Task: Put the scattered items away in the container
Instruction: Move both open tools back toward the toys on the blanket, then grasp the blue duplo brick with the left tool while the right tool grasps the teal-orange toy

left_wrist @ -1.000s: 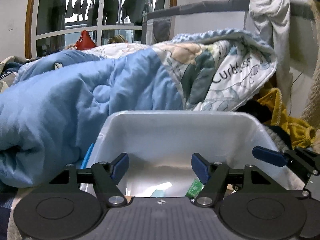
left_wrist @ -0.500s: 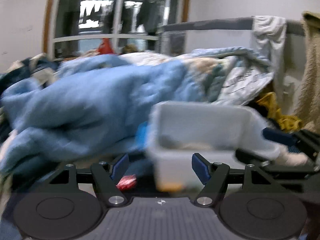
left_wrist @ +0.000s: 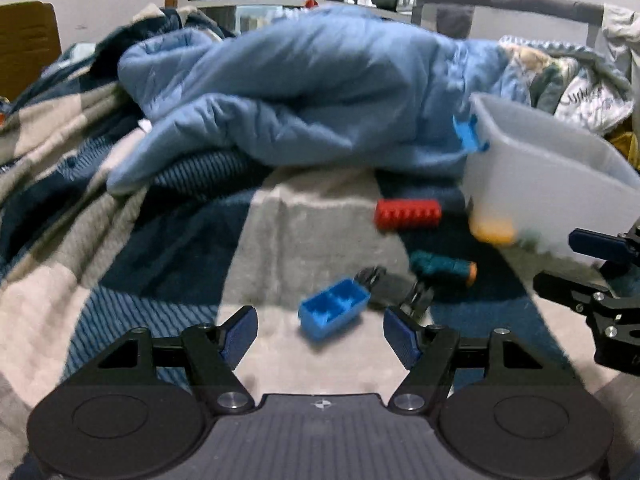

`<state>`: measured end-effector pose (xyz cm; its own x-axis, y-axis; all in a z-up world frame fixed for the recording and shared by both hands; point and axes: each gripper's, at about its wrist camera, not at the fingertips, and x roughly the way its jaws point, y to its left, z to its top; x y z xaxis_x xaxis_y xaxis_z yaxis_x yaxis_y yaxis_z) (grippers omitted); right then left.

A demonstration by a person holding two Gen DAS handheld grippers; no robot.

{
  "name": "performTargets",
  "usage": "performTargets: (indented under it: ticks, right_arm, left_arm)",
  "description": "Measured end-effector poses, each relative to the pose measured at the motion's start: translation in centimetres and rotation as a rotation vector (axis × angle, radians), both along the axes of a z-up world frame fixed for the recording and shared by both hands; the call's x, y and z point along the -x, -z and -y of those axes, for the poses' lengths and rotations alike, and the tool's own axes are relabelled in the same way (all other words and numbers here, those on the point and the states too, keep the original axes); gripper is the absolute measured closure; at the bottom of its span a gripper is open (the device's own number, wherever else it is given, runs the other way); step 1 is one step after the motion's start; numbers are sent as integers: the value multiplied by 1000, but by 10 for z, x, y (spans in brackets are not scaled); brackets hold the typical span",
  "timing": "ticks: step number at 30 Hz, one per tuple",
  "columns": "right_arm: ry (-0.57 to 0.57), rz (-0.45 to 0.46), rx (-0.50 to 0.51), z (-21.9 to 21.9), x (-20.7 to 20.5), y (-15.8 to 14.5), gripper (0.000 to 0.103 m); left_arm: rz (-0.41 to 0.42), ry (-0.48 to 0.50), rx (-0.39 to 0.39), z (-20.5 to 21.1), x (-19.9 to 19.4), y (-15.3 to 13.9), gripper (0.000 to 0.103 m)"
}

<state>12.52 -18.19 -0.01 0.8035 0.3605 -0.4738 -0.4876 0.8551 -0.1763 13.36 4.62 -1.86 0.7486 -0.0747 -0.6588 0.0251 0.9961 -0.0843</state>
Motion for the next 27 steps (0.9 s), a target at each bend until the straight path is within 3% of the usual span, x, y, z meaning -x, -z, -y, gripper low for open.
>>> performTargets:
  ticks: [8,15,17,18,19,21,22,23,24,27]
  right_arm:
    - [-14,-95,3,-2,-23,29,52]
    - [-8,-135,-14,-3,-59,46,53]
    - [-19,-140,-21,-6,-71,48,53]
    - [-27,-141,-20,-7,-76,49,53]
    - [-36,-141,-21,-9,-81,50,52]
    - [-53,-160,-25,-13,-90,51,53]
    - [-61,-187,-22,-14,-93,52,55]
    - [-70,-204,-16,-16,-93,53,67]
    - [-75,-207,-7,-18,-91,54,70]
    - [-75,-169,46,-22,-74,54,73]
  left_arm:
    - [-11,145,-98,4,-30,21,30]
    - [-23,250,-103,3,-53,32,31]
    - [-19,259,-72,1,-50,32,43]
    - [-27,268,-41,-1,-49,32,56]
    - [-31,265,-27,-1,-47,31,62]
    - [-29,250,-40,2,-43,29,74]
    - [-25,242,-39,3,-41,29,74]
    - [-22,235,-35,4,-39,28,74]
    - [-21,229,-29,4,-37,27,74]
    - [-20,223,-6,7,-28,25,75]
